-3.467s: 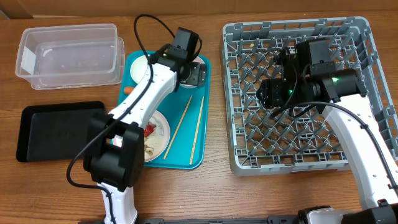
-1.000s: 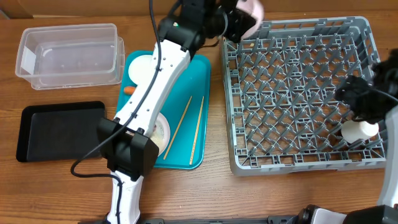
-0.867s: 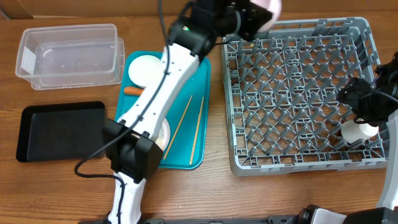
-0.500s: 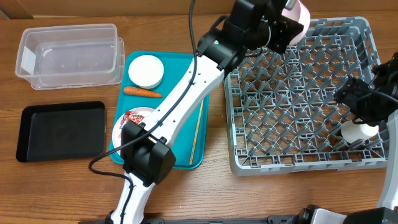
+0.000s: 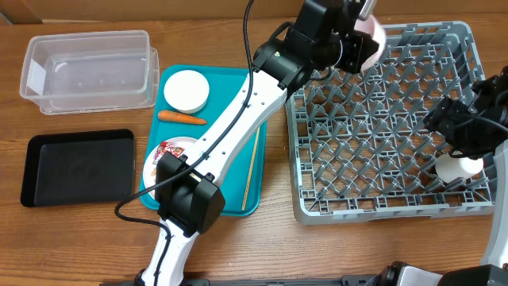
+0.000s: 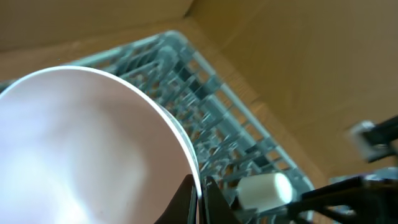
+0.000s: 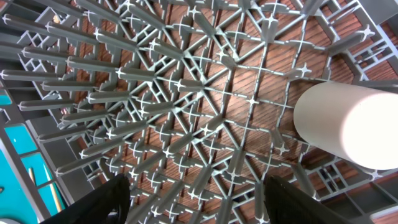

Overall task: Sort waste into correct bins and load items into the dishwasher
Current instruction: 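Lift the pink bowl over the rack and set it down in the center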

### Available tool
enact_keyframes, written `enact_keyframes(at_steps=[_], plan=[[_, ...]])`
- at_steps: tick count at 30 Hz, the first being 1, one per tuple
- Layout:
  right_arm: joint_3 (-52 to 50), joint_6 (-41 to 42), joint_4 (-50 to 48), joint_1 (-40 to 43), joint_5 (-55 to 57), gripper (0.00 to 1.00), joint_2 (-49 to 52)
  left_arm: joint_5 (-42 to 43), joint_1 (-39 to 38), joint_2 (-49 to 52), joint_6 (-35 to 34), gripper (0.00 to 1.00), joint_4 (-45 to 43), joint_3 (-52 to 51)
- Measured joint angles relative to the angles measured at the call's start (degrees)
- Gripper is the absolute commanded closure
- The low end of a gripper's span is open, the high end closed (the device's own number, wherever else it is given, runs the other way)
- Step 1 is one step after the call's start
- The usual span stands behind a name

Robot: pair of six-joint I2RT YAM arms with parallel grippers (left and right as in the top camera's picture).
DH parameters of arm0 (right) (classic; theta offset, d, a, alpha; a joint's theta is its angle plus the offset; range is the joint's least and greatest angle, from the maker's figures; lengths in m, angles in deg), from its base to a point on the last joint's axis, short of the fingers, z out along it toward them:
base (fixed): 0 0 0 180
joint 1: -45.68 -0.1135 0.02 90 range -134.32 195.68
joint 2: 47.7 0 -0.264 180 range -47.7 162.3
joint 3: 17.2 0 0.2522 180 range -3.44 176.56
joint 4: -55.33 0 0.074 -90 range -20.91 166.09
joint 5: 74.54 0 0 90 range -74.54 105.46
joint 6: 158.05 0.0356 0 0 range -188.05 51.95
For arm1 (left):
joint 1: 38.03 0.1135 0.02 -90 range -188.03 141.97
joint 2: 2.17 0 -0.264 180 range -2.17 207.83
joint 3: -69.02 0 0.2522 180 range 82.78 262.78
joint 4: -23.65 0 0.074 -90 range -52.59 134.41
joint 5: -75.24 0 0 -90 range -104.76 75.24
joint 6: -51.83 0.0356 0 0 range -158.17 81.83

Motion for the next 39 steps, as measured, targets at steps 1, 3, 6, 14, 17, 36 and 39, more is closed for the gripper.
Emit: enact_keyframes(at_steps=[1, 3, 6, 14, 17, 36, 39], plan=[[0.0, 0.0, 0.0, 0.0, -0.1, 0.28, 0.0, -0.7, -0.1, 0.0, 0.2, 0.96, 1.6, 0.0], [0.0, 0.0, 0.0, 0.0, 0.0, 0.28, 0.0, -1.4, -0.3, 0.4, 0.5, 0.96, 4.3, 0.0], [0.0, 0.0, 0.0, 0.0, -0.1, 0.28, 0.0, -1.7, -1.2, 1.9, 1.1, 0.96, 7.8, 0.0], [0.0, 0.0, 0.1, 0.0, -0.1, 0.28, 0.0, -1.8, -5.6, 7.5, 4.5, 0.86, 10.8, 0.0], [0.0, 0.0, 0.1, 0.0, -0.1, 0.28, 0.0, -1.8, -6.5, 7.5, 5.5, 0.7, 10.8, 0.0], [0.0, -0.2, -3.5, 0.0, -4.3, 0.21, 0.0, -9.1, 1.8, 1.5, 13.5, 0.42, 21.9, 0.8], [0.0, -0.2, -5.6, -0.3, -7.5, 0.23, 0.0, -10.0, 6.7, -3.6, 13.6, 0.36, 25.6, 1.2]])
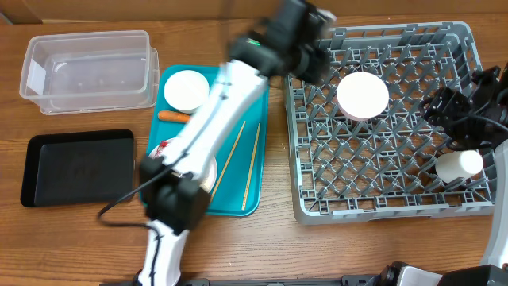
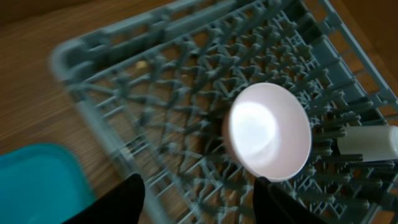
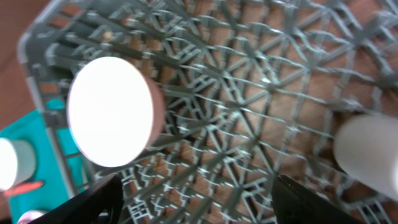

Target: Sort waste into correct bins and load items into the dishwasher

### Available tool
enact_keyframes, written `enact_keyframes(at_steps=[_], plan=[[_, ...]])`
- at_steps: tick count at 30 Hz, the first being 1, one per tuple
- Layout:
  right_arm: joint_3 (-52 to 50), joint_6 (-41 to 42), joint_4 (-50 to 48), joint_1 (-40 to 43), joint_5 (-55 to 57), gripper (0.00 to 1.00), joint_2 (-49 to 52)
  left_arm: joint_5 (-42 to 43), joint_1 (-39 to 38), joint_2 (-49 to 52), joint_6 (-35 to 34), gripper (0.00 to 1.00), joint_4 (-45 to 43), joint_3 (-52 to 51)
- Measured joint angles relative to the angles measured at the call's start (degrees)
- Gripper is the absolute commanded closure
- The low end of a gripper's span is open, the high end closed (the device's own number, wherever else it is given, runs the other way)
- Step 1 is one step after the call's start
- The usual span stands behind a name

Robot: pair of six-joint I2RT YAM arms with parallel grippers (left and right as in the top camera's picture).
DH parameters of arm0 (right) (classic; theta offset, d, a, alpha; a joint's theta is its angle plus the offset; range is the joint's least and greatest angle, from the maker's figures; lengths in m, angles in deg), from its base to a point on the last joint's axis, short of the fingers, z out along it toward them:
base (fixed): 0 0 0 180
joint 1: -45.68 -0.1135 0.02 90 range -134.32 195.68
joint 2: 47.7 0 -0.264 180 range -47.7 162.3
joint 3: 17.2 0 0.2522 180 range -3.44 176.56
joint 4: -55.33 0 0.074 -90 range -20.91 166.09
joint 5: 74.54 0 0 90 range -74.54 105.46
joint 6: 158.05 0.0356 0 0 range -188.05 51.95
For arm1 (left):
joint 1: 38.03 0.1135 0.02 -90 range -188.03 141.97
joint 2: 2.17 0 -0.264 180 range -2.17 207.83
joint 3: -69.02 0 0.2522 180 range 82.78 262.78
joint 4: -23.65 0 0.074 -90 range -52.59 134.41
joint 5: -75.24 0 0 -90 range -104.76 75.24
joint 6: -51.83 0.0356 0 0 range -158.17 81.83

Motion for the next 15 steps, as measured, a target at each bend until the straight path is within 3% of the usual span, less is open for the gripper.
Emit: enact_keyframes(at_steps=[9, 15], plan=[[0.0, 1.3, -7.3, -8.5, -3.2, 0.23, 4.5, -2.4, 17.1, -7.3, 0.3, 0.3, 21.0, 1.6], [0.0, 4.0, -11.4, -12.6, 0.7, 0.29, 10.1, -2.8, 23.5, -7.0, 0.3, 0.3, 26.3, 1.6]])
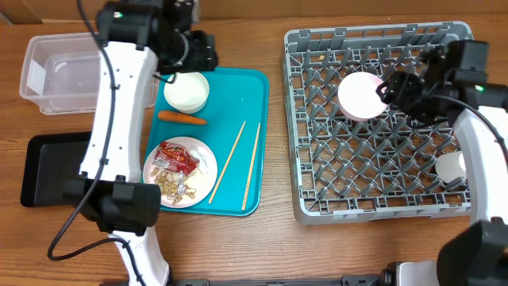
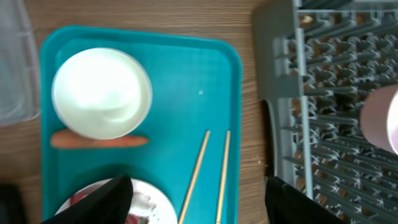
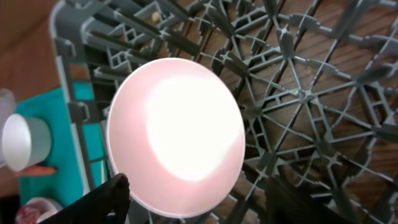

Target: Sort waste into correct bins and load items into the dishwasher

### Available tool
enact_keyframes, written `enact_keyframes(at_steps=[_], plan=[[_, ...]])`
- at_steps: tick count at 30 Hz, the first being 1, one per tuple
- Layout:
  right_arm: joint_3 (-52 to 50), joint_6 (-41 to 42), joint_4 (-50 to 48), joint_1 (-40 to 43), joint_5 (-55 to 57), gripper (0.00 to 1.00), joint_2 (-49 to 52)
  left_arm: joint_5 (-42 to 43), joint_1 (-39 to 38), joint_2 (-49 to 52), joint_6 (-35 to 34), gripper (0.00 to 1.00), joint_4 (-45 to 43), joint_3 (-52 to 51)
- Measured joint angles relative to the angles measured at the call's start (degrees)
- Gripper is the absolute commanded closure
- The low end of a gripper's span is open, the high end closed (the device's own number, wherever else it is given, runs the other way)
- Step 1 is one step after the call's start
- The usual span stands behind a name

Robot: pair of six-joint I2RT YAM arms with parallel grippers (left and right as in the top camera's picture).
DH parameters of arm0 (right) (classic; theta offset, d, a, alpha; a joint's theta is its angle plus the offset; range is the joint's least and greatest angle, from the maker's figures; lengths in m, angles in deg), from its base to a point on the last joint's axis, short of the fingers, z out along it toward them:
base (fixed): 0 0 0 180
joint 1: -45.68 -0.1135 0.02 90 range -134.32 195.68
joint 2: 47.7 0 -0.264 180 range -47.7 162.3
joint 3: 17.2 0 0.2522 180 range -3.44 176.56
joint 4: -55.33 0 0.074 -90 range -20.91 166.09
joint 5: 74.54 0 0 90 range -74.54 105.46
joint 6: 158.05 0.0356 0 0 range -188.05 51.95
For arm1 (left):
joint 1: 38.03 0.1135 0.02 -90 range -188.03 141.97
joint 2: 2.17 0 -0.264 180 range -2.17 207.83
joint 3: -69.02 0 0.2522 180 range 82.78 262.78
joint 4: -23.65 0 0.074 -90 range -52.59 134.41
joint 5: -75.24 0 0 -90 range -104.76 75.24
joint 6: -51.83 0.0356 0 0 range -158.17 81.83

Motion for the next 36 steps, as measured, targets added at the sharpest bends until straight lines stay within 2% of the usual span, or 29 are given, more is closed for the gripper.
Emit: enact_keyframes(at_steps=[5, 6, 9, 10, 16, 23, 29, 32, 36], plan=[[0.0, 3.1, -1.3, -1.7, 6.0, 0.34, 3.8, 0.0, 1.8, 0.0, 0.0, 0.29, 0.7, 0.0], [0.0, 3.6, -1.5, -1.8, 6.6, 0.37, 4.8, 0.0, 1.8, 0.0, 0.0, 0.28, 0.7, 0.0], [0.0, 4.4, -1.9, -1.9, 7.8, 0.57, 7.7, 0.0, 1.8, 0.0, 0.0, 0.29, 0.6, 0.0], [0.0, 4.4, -2.3, -1.9, 8.0, 0.73, 8.8, 0.0, 1.8, 0.0, 0.0, 0.29, 0.7, 0.0], [0.2, 5.2, -2.8, -1.9, 8.1, 0.96, 11.0, 0.0, 1.8, 0.0, 0.0, 0.29, 0.9, 0.0], [5.9, 5.0, -0.7, -1.0, 12.0, 0.96, 10.6, 0.0, 1.8, 0.0, 0.0, 0.29, 0.9, 0.0], [9.3, 1.9, 1.2, -0.1, 20.5, 0.96, 8.3, 0.0, 1.8, 0.0, 0.0, 0.29, 0.9, 0.0], [9.4, 2.0, 1.3, -0.1, 32.2, 0.96, 8.4, 0.0, 1.8, 0.0, 0.0, 0.28, 0.9, 0.0], [9.4, 5.9, -0.2, 0.0, 56.2, 0.96, 8.4, 0.0, 1.8, 0.0, 0.0, 0.29, 0.9, 0.0]])
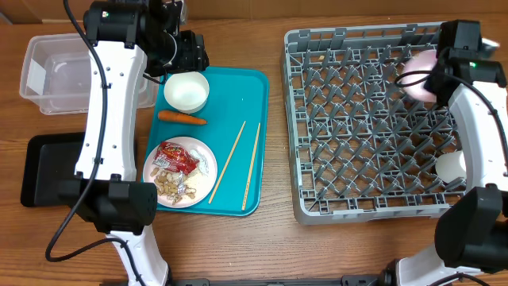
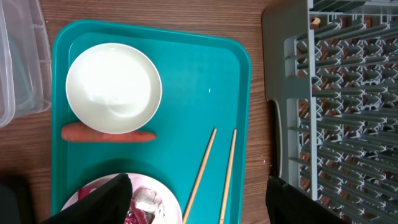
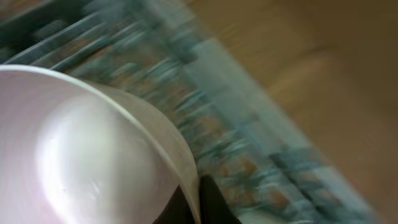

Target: Sort waste into correct bins and load items into the dishwasher

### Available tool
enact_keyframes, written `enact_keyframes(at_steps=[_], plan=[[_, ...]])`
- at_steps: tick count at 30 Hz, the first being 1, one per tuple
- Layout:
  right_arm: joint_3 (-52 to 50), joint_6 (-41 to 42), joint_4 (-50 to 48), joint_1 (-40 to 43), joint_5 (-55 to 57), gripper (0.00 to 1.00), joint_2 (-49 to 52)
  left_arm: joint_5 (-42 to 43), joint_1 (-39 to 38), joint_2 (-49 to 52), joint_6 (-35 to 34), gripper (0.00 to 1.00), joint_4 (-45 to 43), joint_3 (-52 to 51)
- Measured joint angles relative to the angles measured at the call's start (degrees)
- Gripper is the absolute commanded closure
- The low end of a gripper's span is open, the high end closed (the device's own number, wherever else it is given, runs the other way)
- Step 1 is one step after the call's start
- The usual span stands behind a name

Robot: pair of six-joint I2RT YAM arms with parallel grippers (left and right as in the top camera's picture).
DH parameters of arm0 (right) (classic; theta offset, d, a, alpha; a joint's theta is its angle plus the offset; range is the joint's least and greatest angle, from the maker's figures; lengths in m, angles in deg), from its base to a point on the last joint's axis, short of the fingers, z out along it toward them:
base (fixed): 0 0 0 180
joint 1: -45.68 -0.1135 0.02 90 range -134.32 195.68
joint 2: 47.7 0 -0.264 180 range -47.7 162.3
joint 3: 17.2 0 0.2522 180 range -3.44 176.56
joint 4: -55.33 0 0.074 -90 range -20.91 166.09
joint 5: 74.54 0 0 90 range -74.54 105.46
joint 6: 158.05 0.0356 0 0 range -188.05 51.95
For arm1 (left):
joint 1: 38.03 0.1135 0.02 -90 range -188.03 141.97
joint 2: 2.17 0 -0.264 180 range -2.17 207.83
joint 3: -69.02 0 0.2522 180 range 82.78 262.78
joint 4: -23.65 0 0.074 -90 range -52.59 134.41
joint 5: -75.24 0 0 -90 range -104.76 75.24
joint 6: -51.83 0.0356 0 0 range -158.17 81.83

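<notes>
My right gripper (image 3: 198, 200) is shut on the rim of the pink bowl (image 3: 87, 155), which it holds tilted over the far right part of the grey dish rack (image 1: 373, 199); overhead, the bowl (image 1: 417, 66) sits just left of that gripper (image 1: 435, 73). A white cup (image 1: 452, 167) lies in the rack's right side. My left gripper (image 2: 199, 205) hangs open over the teal tray (image 2: 186, 74). On that tray are a white bowl (image 2: 114, 88), a carrot (image 2: 107, 134), two chopsticks (image 2: 205, 171) and a plate of wrappers (image 1: 180, 171).
A clear plastic bin (image 1: 87, 71) stands at the far left, with a black tray (image 1: 75, 168) in front of it. Bare wood separates the teal tray from the rack.
The pink bowl lay in the rack's middle with my right gripper open over it. Now that gripper is shut on its rim, holding it further right and back. The left arm has hardly moved.
My left gripper held the pink bowl over the rack's far edge while the right hung open near the white cup. Then the bowl lay in the rack and the left was open. The left went over the tray, the right over the bowl, which it now grips.
</notes>
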Motion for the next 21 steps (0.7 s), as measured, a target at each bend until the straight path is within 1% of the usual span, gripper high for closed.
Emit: enact_keyframes(at_steps=[2, 6, 11, 15, 18, 19, 21], plan=[[0.0, 1.1, -3.1, 0.1, 10.0, 0.96, 0.0, 0.0, 0.0, 0.0, 0.0, 0.29, 0.0, 0.0], [0.1, 2.2, -6.2, 0.7, 22.5, 0.96, 0.1, 0.0, 0.0, 0.0, 0.0, 0.29, 0.0, 0.0], [0.5, 2.6, -7.6, 1.5, 27.6, 0.96, 3.4, 0.0, 0.0, 0.0, 0.0, 0.29, 0.5, 0.0], [0.4, 2.7, -5.7, 1.1, 28.7, 0.96, 10.7, 0.0, 0.0, 0.0, 0.0, 0.29, 0.8, 0.0], [0.4, 2.6, -4.4, -0.1, 28.8, 0.96, 14.1, 0.0, 0.0, 0.0, 0.0, 0.29, 0.8, 0.0], [0.4, 3.0, -4.2, -0.8, 29.3, 0.93, 14.7, 0.0, 0.0, 0.0, 0.0, 0.29, 0.8, 0.0], [0.5, 3.4, -4.0, -2.7, 30.6, 0.9, 14.9, 0.0, 0.0, 0.0, 0.0, 0.29, 0.8, 0.0]])
